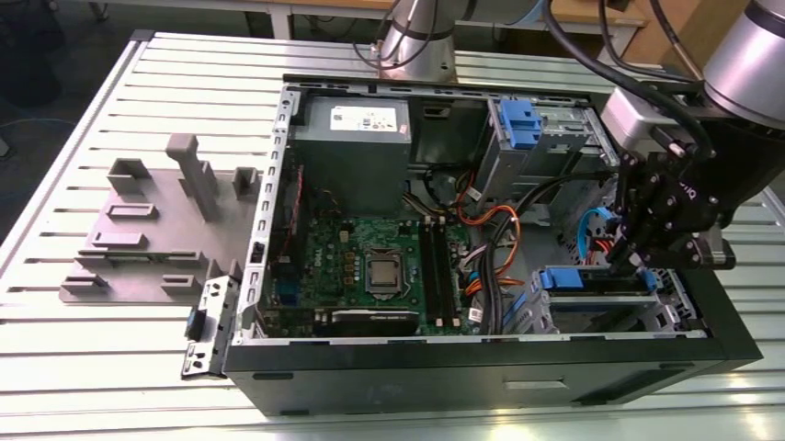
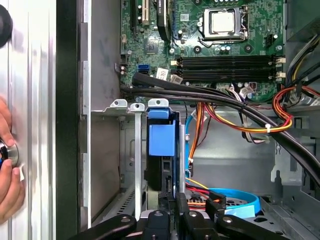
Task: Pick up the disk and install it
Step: 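Insert the first disk wire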
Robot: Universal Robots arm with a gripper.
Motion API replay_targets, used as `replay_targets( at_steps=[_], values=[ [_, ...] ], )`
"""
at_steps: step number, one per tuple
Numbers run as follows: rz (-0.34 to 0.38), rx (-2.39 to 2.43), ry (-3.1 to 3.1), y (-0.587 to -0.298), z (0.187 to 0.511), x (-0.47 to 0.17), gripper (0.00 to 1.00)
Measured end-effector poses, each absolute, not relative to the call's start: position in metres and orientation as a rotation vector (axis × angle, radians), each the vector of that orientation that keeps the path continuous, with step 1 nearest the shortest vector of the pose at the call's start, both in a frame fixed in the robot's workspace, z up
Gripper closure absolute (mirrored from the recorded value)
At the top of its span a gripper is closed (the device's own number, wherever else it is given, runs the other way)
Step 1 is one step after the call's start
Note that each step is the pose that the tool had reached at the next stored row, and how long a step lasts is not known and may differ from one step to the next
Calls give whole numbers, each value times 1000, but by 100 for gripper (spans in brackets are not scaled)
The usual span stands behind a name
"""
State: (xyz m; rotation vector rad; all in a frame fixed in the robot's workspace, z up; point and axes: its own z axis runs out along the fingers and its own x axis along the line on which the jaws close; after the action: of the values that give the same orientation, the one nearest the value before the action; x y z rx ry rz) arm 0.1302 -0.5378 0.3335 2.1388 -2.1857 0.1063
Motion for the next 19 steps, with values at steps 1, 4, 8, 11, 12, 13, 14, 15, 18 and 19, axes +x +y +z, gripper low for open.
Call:
replay_targets(
  at_steps=[1, 4, 8, 11, 12, 13, 14, 15, 18, 19],
  values=[
    [105, 2139, -2187, -538, 333, 130, 83],
    [99, 2141, -2190, -538, 333, 130, 83],
    [96, 2143, -2192, -539, 333, 130, 83],
    [94, 2143, -2193, -539, 333, 130, 83],
    [94, 2144, -2193, -539, 333, 131, 83],
    [94, 2144, -2193, -539, 332, 131, 83],
    [93, 2144, -2193, -539, 332, 131, 83],
    [93, 2144, -2193, -539, 332, 131, 83],
    [92, 2145, -2194, -540, 332, 131, 83],
    [92, 2145, -2194, -540, 332, 131, 83]
  ],
)
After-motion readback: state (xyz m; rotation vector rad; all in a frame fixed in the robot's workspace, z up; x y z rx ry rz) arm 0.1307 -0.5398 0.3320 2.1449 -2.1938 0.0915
